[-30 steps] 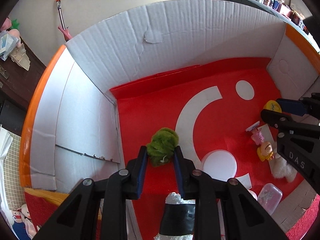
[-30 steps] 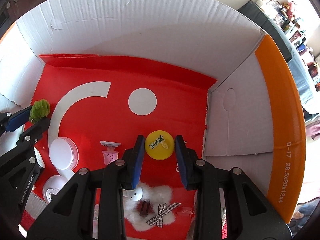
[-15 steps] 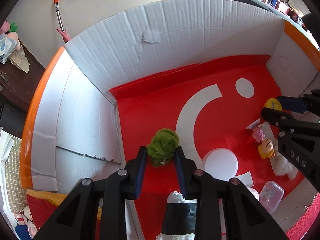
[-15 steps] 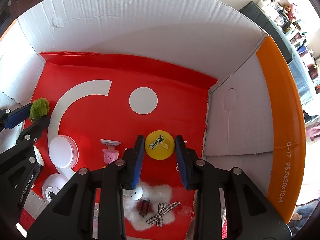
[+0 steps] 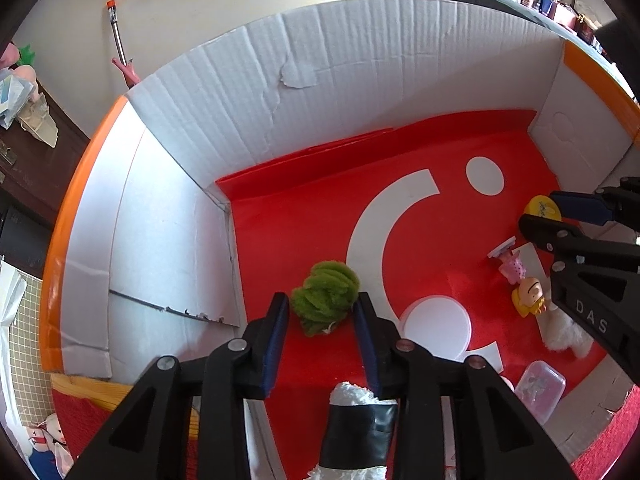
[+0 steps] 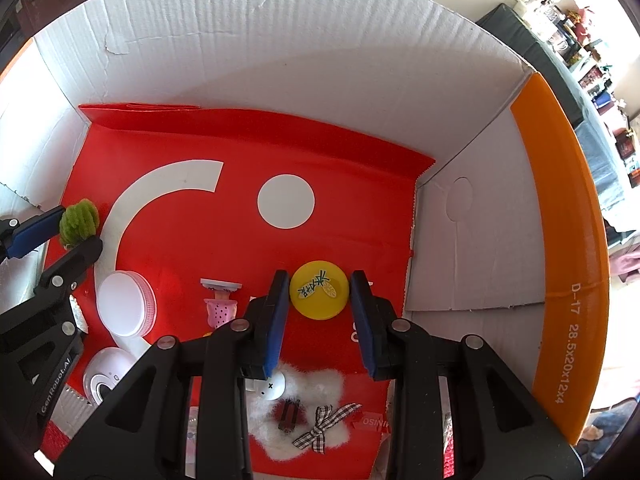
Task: Organize objects
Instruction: 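Lower the green ball and yellow lid toward the box floor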
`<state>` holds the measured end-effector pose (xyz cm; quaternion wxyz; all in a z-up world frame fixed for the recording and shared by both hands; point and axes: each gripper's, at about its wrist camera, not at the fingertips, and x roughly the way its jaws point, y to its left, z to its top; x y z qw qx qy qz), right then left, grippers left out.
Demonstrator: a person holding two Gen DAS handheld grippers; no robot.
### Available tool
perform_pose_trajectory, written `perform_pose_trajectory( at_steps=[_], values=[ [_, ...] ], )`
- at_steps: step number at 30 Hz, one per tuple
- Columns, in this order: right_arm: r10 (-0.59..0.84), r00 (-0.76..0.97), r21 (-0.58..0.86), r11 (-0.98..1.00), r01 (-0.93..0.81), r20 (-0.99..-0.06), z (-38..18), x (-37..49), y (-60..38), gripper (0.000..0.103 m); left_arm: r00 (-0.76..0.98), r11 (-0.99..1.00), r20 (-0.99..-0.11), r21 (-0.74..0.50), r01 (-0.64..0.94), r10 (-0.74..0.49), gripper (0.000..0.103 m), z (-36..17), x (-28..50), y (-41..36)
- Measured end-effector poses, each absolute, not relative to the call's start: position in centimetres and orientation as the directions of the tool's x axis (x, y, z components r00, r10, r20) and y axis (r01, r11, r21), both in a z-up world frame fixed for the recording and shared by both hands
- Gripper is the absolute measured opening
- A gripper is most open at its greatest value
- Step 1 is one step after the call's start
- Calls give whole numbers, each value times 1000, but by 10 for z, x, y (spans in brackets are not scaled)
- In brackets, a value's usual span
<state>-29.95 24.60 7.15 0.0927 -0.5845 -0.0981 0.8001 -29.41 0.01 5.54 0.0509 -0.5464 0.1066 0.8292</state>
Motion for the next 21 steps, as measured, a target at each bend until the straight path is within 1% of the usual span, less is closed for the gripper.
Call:
perform_pose_trajectory(
  at_steps=[21],
  values=[
    [270,-301,-273,-961,-36,-915,80,-289,250,30,-396,-972,-918,117,-202,-28,38,55,-293,-2]
  ],
)
